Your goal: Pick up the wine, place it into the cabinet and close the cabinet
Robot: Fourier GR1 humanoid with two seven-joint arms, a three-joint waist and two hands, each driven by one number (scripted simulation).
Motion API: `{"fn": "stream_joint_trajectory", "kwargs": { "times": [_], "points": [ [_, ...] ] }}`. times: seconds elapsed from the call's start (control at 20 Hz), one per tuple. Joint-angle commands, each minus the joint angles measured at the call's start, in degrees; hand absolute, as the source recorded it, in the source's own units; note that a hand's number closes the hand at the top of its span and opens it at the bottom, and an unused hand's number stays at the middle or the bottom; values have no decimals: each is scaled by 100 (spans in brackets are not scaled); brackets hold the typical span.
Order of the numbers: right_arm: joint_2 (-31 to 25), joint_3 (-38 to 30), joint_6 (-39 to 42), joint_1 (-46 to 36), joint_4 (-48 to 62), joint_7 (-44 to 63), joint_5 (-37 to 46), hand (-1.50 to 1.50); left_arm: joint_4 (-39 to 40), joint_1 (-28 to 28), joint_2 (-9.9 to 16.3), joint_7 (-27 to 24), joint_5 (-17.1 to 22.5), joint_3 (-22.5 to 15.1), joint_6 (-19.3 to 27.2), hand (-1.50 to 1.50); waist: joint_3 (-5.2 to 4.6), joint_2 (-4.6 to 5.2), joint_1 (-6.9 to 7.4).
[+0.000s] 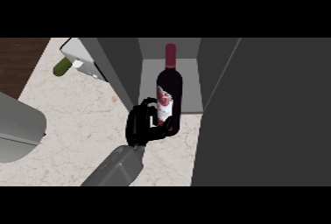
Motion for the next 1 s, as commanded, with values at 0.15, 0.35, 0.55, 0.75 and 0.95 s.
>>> {"fn": "stream_joint_trajectory", "kwargs": {
  "times": [0.15, 0.35, 0.55, 0.75, 0.95],
  "points": [
    [-1, -137, -55, -260, 241, -43, -188, -150, 665, -818, -1, -150, 685, -220, 205, 150, -1, 7, -18],
    [-95, -220, 100, 106, -135, -98, -323, -150, 1236, -1258, -1, 288, 572, 455, -180, 150, 1, 2, -2],
    [13, -54, 9, -69, 127, -231, -63, -150, 1387, -1641, -1, 3, 811, 439, 68, 150, 0, 7, -12],
    [101, 50, 167, 310, 154, -536, -54, -150, 1649, -1985, -1, 71, 809, 510, 139, 150, 1, 8, -24],
    [-70, -205, 176, 192, 110, -327, -318, -150, 2240, -2644, -1, 386, 934, 839, -37, 150, 1, 24, -70]
  ]
}}
